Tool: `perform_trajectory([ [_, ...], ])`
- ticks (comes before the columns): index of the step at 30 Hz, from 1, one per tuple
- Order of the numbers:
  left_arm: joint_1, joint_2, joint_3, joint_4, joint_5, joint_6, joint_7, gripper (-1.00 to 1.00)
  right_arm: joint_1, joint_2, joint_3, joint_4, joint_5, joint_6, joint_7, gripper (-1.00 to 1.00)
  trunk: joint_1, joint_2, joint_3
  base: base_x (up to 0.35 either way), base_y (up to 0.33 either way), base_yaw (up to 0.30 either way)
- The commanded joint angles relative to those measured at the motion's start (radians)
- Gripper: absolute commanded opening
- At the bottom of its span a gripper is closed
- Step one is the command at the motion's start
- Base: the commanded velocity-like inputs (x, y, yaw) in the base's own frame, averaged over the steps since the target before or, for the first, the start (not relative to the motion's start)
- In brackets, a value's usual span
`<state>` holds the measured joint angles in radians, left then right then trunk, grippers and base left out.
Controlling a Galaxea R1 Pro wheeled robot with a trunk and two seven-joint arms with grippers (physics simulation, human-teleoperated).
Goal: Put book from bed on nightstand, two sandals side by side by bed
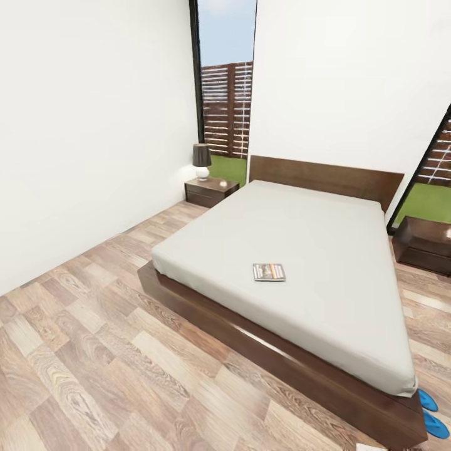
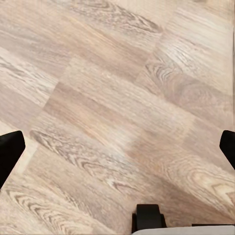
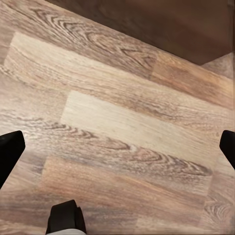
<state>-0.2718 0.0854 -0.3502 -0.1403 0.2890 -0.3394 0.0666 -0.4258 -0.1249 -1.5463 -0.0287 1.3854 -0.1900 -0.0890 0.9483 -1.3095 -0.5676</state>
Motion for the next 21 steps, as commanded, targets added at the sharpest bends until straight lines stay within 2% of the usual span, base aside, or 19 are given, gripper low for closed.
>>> perform_trajectory([
  [1,0.000,0.000,-0.009,-0.001,0.005,-0.002,0.006,1.00,-0.001,0.000,-0.008,0.001,0.011,-0.002,-0.005,1.00,0.000,0.000,-0.001,0.020,0.060,-0.282],
  [13,0.000,0.000,-0.009,-0.001,0.004,-0.003,0.006,1.00,-0.001,0.000,-0.008,0.001,0.011,-0.002,-0.005,1.00,0.000,0.000,0.003,0.018,0.024,-0.282],
  [21,0.000,0.000,-0.009,-0.001,0.005,-0.003,0.006,1.00,-0.001,0.001,-0.008,0.002,0.011,-0.002,-0.004,1.00,0.000,0.000,0.006,0.160,0.136,-0.282],
])
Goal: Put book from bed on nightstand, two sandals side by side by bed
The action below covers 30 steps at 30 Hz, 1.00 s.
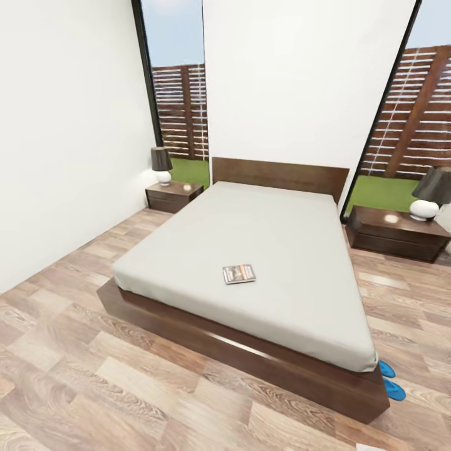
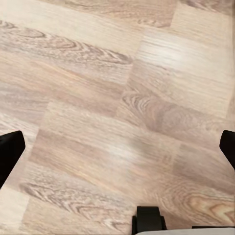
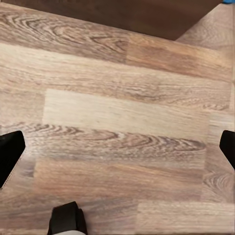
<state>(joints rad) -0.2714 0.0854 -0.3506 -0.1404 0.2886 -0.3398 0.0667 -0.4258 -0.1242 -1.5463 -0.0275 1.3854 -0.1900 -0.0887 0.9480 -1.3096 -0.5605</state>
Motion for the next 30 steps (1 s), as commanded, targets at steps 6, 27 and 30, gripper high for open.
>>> perform_trajectory([
  [6,0.000,0.000,-0.010,0.000,0.005,-0.002,0.005,1.00,-0.001,0.000,-0.008,0.001,0.011,-0.002,-0.005,1.00,0.000,0.000,0.001,0.215,0.198,-0.282],
  [27,0.000,0.000,-0.010,0.000,0.004,-0.002,0.005,1.00,-0.001,0.004,-0.008,0.000,0.011,-0.002,-0.005,1.00,0.000,0.000,0.007,0.233,0.243,-0.214],
  [30,0.000,0.000,-0.010,0.000,0.004,-0.002,0.005,1.00,-0.001,0.005,-0.008,0.000,0.011,-0.002,-0.005,1.00,0.000,0.000,0.007,0.240,0.259,-0.036],
])
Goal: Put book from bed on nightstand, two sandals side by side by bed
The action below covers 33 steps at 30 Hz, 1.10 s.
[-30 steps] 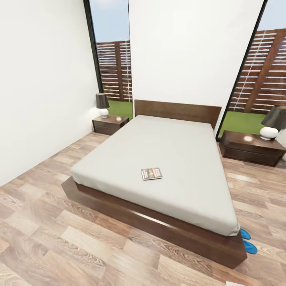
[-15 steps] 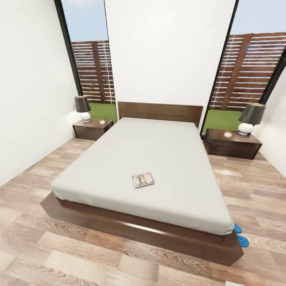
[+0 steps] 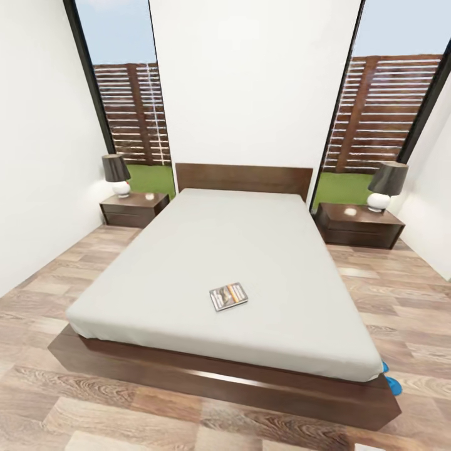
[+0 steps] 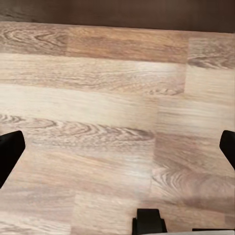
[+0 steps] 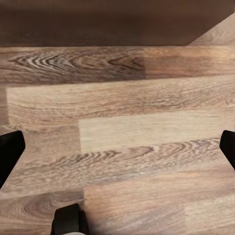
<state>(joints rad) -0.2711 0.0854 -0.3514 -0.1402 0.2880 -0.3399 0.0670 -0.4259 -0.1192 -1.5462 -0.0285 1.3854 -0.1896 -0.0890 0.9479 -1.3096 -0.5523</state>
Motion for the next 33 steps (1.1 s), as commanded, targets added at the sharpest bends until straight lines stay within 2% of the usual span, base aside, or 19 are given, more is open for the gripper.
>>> perform_trajectory([
  [1,0.000,0.000,-0.009,0.000,0.005,-0.003,0.005,1.00,-0.001,0.000,-0.008,0.001,0.011,-0.002,-0.005,1.00,0.000,0.000,-0.001,0.225,0.266,-0.045],
  [10,0.001,0.000,-0.009,0.000,0.004,-0.005,0.005,1.00,-0.001,0.001,-0.008,0.001,0.011,-0.002,-0.005,1.00,0.000,0.000,-0.001,0.162,0.291,-0.165],
  [33,0.004,0.001,-0.009,0.000,0.004,-0.009,0.005,1.00,-0.001,0.001,-0.008,0.001,0.011,-0.002,-0.005,1.00,0.000,0.000,-0.001,0.130,0.280,-0.264],
])
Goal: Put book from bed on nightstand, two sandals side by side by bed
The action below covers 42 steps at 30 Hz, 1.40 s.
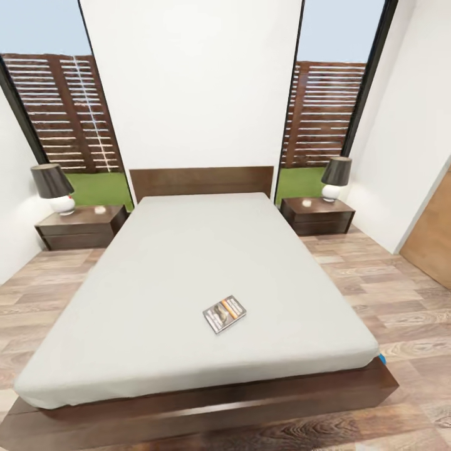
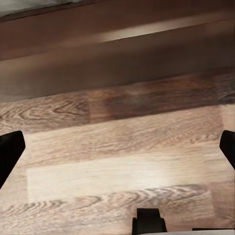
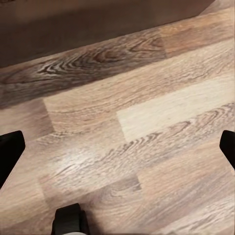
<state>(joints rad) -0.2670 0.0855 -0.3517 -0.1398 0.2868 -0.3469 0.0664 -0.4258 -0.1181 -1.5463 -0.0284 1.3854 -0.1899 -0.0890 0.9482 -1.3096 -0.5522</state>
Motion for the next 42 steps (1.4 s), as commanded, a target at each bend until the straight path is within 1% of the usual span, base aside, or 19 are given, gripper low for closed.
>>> perform_trajectory([
  [1,0.000,0.000,-0.009,-0.001,0.005,-0.003,0.005,1.00,-0.001,0.000,-0.008,0.001,0.011,-0.002,-0.005,1.00,0.000,0.000,-0.001,0.105,0.254,-0.271],
  [6,0.000,0.000,-0.009,-0.001,0.005,-0.004,0.006,1.00,-0.001,0.000,-0.008,0.001,0.011,-0.002,-0.005,1.00,0.000,0.000,-0.001,0.079,0.194,-0.270],
  [14,0.002,-0.001,-0.009,-0.001,0.005,-0.006,0.006,1.00,-0.001,0.001,-0.008,0.001,0.011,-0.002,-0.005,1.00,0.000,0.000,-0.001,0.026,0.063,-0.202],
  [27,0.003,-0.001,-0.009,-0.001,0.005,-0.006,0.006,1.00,-0.001,0.001,-0.008,0.001,0.011,-0.002,-0.005,1.00,0.000,0.000,-0.001,0.118,0.050,-0.043],
  [42,0.003,-0.001,-0.009,0.000,0.005,-0.006,0.006,1.00,-0.001,0.006,-0.008,0.001,0.011,-0.002,-0.005,1.00,0.000,0.000,-0.001,0.030,0.009,-0.007],
])
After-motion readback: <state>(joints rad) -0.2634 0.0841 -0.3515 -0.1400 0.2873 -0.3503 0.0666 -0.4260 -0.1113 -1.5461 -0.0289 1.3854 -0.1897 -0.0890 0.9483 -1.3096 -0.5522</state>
